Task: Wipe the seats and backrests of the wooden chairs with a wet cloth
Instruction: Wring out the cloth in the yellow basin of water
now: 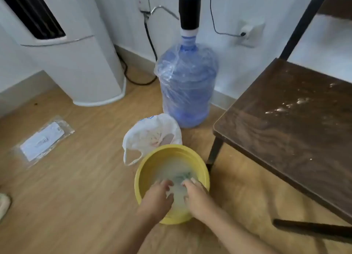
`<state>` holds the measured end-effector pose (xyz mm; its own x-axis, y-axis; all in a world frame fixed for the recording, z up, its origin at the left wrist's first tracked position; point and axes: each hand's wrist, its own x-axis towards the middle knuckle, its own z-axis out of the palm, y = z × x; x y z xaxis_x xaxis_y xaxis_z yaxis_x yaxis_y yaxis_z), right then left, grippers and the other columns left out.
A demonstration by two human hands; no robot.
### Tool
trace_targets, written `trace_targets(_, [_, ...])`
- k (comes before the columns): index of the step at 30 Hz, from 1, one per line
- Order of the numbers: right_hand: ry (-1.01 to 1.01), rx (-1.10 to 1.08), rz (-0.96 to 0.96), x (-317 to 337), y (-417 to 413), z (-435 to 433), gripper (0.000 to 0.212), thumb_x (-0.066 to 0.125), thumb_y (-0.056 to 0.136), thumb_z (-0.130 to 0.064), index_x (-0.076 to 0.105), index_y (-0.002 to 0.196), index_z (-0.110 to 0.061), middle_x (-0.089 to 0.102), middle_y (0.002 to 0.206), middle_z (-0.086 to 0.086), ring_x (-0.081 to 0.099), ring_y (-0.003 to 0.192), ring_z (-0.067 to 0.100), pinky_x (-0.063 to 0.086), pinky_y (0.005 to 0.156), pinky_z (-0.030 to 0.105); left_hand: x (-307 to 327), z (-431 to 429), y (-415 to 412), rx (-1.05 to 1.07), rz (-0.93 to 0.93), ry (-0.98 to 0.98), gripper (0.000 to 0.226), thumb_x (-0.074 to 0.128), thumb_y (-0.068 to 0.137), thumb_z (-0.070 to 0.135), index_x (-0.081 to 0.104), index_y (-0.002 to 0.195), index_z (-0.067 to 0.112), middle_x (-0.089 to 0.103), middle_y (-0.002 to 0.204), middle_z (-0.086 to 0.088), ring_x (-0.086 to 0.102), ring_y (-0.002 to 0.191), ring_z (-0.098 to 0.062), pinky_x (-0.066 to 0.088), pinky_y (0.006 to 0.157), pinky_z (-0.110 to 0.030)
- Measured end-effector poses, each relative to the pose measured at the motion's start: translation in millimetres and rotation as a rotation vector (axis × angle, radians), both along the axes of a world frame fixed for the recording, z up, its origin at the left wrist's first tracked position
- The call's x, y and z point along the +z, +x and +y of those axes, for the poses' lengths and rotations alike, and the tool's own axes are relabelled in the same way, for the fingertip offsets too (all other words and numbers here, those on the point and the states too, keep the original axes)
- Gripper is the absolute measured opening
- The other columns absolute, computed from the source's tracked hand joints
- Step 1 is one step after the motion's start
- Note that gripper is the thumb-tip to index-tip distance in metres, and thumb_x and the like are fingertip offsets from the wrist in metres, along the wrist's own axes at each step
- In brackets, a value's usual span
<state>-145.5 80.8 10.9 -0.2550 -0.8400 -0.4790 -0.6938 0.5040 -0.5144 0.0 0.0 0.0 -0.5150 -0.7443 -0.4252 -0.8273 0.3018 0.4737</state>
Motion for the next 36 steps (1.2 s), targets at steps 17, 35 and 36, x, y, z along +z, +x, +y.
trace_targets(17, [0.065, -0.139, 0.076, -183.0, -19.9, -86.1, 0.036, 0.059, 0.086, -0.011, 0.055, 0.122, -0.009, 0.057, 0.13, 0.015, 0.049, 0.125, 0.035, 0.045, 0.1, 0.04, -151.4, -77.1, -53.4, 0.22, 0.253, 0.348, 0.016, 0.057, 0.089, -0.005, 0.064, 0.09, 0.009, 0.062, 0.085, -0.008, 0.074, 0.085, -0.038, 0.065, 0.073, -0.044])
trace_targets(35, [0.121, -1.049, -0.987, -155.9, -12.8, -102.1, 0.042, 0.078, 0.083, -0.044, 0.056, 0.089, -0.009, 0.061, 0.075, 0.012, 0.063, 0.054, 0.024, 0.052, 0.047, 0.028, -121.7, -55.6, -18.9, 0.265, 0.384, -0.087, 0.026, 0.048, 0.086, 0.022, 0.072, 0.094, 0.03, 0.061, 0.096, 0.015, 0.06, 0.099, -0.013, 0.049, 0.094, -0.042])
trace_targets(36, [0.095, -1.047, -0.955, -155.2, -11.7, -102.0, 0.04, 0.077, 0.085, -0.043, 0.054, 0.083, -0.01, 0.054, 0.065, 0.009, 0.054, 0.045, 0.02, 0.042, 0.041, 0.023, -122.6, -57.8, -13.0, 0.293, 0.379, -0.106, 0.024, 0.047, 0.087, 0.019, 0.069, 0.094, 0.028, 0.061, 0.094, 0.014, 0.062, 0.095, -0.014, 0.052, 0.091, -0.042])
